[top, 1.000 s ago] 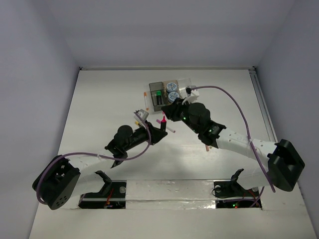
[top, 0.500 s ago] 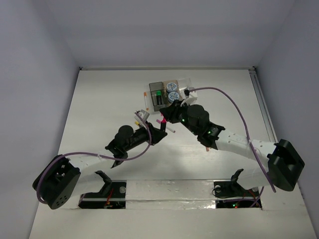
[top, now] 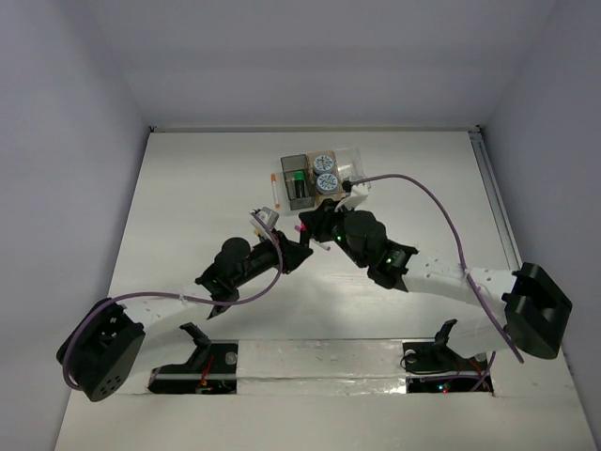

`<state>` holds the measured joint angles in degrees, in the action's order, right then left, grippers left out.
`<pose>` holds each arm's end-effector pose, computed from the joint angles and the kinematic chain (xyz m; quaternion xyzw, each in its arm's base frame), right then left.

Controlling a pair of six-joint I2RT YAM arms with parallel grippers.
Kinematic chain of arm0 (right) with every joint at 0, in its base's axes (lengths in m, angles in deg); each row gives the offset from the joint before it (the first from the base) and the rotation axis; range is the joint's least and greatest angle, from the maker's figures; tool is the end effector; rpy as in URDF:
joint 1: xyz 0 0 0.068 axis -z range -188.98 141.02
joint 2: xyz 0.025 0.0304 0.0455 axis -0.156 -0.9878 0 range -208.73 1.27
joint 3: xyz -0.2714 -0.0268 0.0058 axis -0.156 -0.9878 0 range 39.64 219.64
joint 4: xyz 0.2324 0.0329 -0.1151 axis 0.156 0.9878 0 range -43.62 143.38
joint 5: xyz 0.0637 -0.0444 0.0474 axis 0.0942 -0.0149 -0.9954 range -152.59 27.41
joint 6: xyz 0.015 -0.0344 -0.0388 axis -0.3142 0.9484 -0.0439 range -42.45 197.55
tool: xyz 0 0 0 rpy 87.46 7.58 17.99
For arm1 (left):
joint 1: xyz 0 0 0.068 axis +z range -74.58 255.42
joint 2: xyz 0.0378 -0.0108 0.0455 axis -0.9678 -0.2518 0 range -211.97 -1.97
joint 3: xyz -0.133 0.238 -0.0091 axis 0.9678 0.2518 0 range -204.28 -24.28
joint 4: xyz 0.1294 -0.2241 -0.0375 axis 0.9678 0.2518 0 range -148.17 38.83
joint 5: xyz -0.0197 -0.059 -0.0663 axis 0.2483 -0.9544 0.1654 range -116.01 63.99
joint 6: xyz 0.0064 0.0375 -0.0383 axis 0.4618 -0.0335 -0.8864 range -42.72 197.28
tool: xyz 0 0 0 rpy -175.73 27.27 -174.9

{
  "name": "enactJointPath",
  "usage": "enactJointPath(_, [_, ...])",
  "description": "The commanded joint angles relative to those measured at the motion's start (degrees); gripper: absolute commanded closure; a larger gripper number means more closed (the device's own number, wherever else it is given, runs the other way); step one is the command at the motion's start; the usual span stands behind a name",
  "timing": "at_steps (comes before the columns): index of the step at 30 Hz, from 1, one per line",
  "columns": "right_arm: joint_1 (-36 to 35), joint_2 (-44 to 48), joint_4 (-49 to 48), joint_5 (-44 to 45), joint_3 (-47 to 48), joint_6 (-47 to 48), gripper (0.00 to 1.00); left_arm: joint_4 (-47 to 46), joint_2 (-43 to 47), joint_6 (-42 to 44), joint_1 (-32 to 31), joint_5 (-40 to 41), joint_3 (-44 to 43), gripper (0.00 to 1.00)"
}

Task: Sort the stationery into containers
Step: Close the pen cap on the pen.

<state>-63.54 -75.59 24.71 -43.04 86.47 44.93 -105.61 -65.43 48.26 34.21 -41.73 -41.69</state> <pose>0.1886 0.2444 0.2842 -0.0330 0.7532 0.3512 0.5552 0.1618 -0.1546 0.2174 0.1708 0.6776 -0.4859 0.5249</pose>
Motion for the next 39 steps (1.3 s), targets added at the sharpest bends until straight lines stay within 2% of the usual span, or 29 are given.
enactJointPath(1, [-3.17, -0.13, -3.46, 4.7, -0.07, 1.5, 1.0, -2.57, 2.11, 0.72, -0.1, 2.8, -2.01, 1.0])
enactJointPath(11, [-9.24, -2.5, -8.74, 16.22, -0.77, 5.46, 1.0, -2.92, 3.43, 0.8, -0.62, 4.48, -2.19, 1.0])
enactJointPath(21, [-10.47, -1.71, -5.84, 16.22, -0.34, 7.3, 1.0, -0.64, 4.93, 2.56, -0.62, 7.28, -2.72, 1.0])
enactJointPath(34, [-11.09, -3.3, 4.35, 14.81, 2.57, 10.73, 1.0, 1.21, 5.63, 3.88, -1.15, 9.31, -3.95, 1.0])
enactJointPath(39, [-11.09, -1.8, 4.62, 13.76, 1.25, 8.55, 1.0, 0.07, 6.33, 3.61, -1.15, 9.92, -3.77, 1.0])
